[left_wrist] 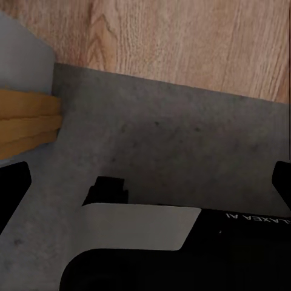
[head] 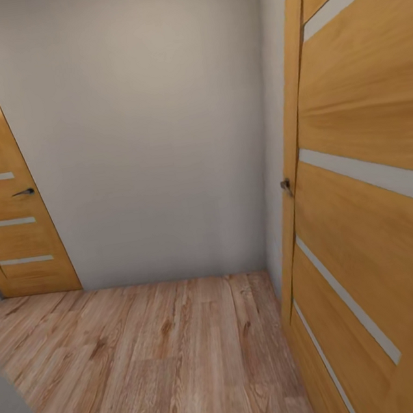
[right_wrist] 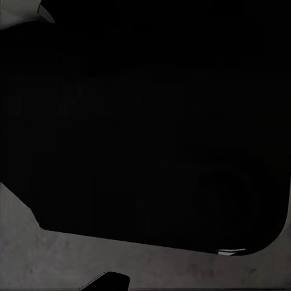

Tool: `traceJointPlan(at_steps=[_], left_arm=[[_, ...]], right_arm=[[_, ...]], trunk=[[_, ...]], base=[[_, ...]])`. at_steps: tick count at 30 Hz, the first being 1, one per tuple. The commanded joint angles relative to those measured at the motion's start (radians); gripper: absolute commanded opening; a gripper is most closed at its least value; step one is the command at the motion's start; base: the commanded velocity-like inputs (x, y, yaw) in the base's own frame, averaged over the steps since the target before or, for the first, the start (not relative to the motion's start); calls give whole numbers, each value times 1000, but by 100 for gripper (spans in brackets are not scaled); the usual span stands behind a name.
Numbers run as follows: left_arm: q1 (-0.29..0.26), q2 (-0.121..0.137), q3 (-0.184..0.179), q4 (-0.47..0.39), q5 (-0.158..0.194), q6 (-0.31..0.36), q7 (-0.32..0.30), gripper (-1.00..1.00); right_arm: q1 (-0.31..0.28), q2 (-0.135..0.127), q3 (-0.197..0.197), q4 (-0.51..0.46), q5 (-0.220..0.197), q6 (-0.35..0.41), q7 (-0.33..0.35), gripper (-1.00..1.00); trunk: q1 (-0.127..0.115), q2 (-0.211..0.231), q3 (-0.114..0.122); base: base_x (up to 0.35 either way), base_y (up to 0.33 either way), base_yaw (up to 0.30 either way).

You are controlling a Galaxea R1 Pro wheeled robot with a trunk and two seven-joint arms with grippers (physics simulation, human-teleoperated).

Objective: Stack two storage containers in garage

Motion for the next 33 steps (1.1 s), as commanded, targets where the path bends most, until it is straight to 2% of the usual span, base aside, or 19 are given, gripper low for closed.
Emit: traceJointPlan(at_steps=[1, 15, 33], left_arm=[[0, 0, -8, -2, 10, 4, 4, 100], [0, -1, -8, -2, 10, -1, 4, 100], [1, -1, -8, -2, 10, -1, 4, 100]], right_arm=[[0, 0, 0, 0, 0, 0, 0, 100], [0, -1, 0, 1, 0, 0, 0, 100], [0, -1, -1, 1, 0, 0, 0, 100]], trunk=[[0, -1, -1], [0, -1, -1], [0, -1, -1]], base=[[191, -75, 0], [166, 9, 0], [79, 25, 0]])
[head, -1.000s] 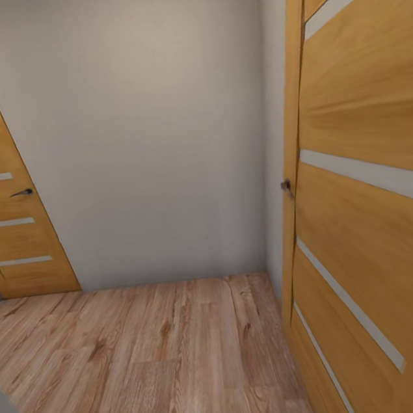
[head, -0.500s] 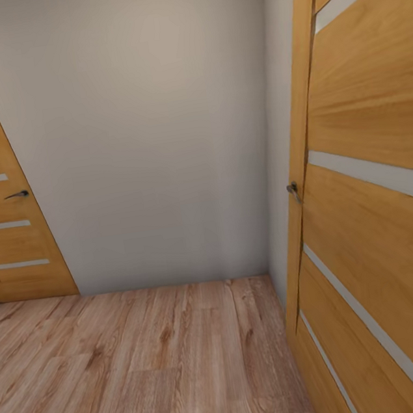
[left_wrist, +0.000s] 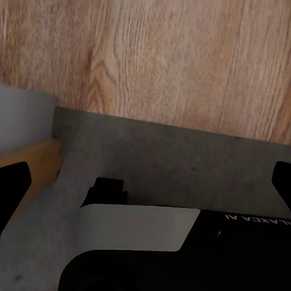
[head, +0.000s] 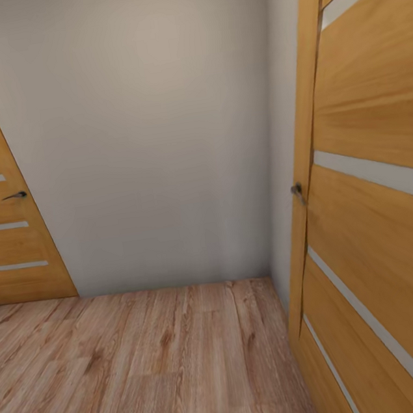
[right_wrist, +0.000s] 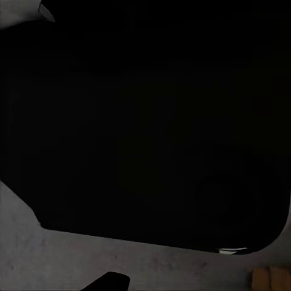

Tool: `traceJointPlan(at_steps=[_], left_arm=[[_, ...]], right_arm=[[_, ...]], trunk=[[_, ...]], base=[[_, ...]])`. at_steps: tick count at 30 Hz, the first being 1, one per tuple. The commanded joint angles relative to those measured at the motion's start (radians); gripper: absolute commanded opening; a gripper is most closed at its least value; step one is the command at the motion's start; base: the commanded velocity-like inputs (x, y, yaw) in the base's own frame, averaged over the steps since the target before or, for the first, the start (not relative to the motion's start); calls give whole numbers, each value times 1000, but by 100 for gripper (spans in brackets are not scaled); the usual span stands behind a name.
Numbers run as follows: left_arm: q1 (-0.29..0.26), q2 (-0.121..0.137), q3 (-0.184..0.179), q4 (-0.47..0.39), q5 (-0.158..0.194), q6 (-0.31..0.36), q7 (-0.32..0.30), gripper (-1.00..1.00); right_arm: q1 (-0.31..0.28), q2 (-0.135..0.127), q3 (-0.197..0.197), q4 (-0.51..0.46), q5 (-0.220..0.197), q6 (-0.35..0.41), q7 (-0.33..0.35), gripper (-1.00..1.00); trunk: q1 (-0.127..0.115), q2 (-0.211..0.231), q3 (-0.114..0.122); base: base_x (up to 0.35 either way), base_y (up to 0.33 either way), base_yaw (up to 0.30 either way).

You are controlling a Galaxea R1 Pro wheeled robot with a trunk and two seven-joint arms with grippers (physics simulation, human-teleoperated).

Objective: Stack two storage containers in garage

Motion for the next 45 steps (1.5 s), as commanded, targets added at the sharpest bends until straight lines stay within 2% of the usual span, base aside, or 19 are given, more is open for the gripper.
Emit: traceJointPlan(at_steps=[1, 45], left_arm=[[0, 0, -8, -2, 10, 5, 4, 100], [1, 0, -8, -2, 10, 4, 4, 100]], right_arm=[[0, 0, 0, 0, 0, 0, 0, 100], [0, 0, -1, 0, 0, 0, 0, 100]], trunk=[[0, 0, -1], [0, 0, -1]], base=[[207, 3, 0], [104, 0, 0]])
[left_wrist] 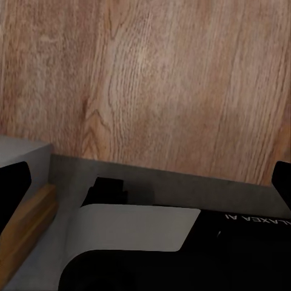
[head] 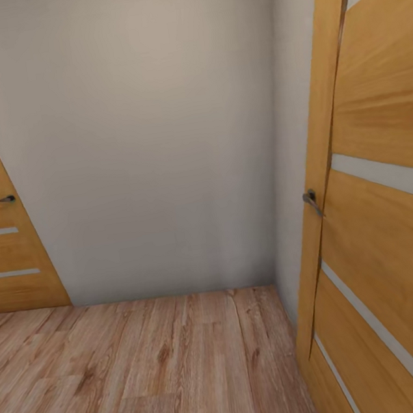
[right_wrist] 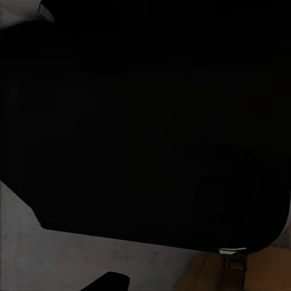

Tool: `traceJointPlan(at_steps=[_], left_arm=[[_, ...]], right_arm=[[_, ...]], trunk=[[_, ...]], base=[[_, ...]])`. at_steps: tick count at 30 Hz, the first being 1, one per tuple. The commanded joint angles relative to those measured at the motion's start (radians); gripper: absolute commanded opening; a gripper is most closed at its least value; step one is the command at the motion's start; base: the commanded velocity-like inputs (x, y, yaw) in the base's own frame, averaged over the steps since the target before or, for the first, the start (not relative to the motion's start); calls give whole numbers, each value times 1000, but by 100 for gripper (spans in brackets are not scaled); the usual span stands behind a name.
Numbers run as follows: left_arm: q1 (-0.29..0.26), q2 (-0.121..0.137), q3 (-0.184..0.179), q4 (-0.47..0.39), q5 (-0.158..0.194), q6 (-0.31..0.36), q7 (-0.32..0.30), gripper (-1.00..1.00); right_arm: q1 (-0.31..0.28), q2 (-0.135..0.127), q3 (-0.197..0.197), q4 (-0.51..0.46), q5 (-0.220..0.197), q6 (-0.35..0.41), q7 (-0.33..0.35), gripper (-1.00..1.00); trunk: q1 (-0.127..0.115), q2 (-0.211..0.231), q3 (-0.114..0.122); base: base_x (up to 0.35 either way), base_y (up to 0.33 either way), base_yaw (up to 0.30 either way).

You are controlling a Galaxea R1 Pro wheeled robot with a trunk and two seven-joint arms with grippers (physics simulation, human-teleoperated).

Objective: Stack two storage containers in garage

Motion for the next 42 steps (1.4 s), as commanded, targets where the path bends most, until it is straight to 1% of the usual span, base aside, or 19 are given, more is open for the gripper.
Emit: traceJointPlan(at_steps=[1, 15, 42], left_arm=[[0, 0, -8, -2, 10, 5, 4, 100], [0, -1, -8, -2, 10, 5, 4, 100], [0, -1, -8, -2, 10, 6, 4, 100]], right_arm=[[0, 0, 0, 0, 0, 0, 0, 100], [0, 0, 0, 0, 0, 0, 0, 100], [0, 0, 1, 0, 2, 0, 0, 100]], trunk=[[0, 0, -1], [0, 0, -1], [0, 0, -1]], base=[[114, 28, 0], [108, 14, 0], [185, 0, 0]])
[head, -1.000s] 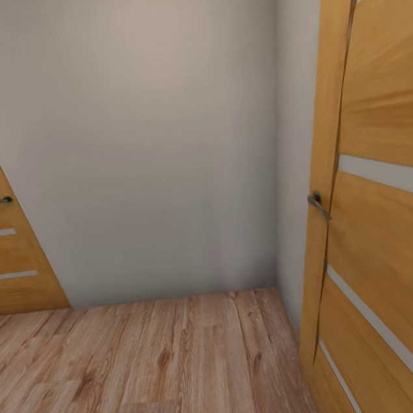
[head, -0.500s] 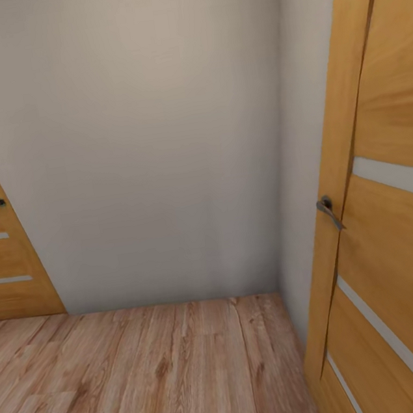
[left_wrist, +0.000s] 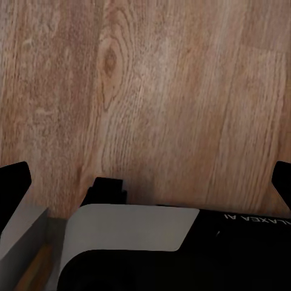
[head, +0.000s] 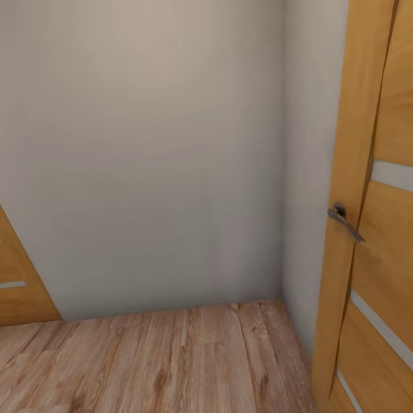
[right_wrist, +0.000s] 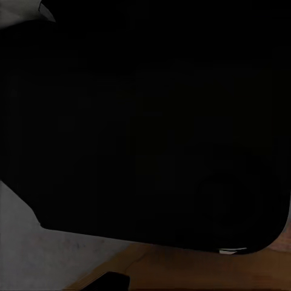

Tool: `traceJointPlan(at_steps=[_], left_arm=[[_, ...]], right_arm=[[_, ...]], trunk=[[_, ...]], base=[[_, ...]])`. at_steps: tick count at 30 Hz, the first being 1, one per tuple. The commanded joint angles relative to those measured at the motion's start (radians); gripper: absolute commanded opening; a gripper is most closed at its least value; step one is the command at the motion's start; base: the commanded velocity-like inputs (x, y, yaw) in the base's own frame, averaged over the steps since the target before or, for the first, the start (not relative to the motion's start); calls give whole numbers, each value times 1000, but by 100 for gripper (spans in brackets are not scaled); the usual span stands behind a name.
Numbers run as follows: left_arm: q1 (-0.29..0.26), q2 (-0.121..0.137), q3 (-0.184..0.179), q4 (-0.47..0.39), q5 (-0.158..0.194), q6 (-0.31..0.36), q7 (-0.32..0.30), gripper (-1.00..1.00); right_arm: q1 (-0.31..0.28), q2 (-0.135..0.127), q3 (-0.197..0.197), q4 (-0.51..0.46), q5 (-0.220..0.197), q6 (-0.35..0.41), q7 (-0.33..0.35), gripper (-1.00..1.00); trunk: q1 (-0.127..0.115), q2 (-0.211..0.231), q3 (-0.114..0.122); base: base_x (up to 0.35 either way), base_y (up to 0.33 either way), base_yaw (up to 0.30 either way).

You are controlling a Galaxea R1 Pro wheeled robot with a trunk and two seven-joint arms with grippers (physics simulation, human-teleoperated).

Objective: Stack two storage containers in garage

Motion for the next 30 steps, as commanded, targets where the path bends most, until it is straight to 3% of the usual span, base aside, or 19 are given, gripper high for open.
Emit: traceJointPlan(at_steps=[1, 30], left_arm=[[0, 0, -8, -2, 10, 6, 4, 100], [0, 0, -8, -2, 10, 6, 4, 100]], right_arm=[[0, 0, 0, 0, 0, 0, 0, 100], [1, 0, 0, 0, 3, 0, 0, 100]], trunk=[[0, 0, -1], [0, 0, -1]], base=[[186, 0, 0], [173, 5, 0]])
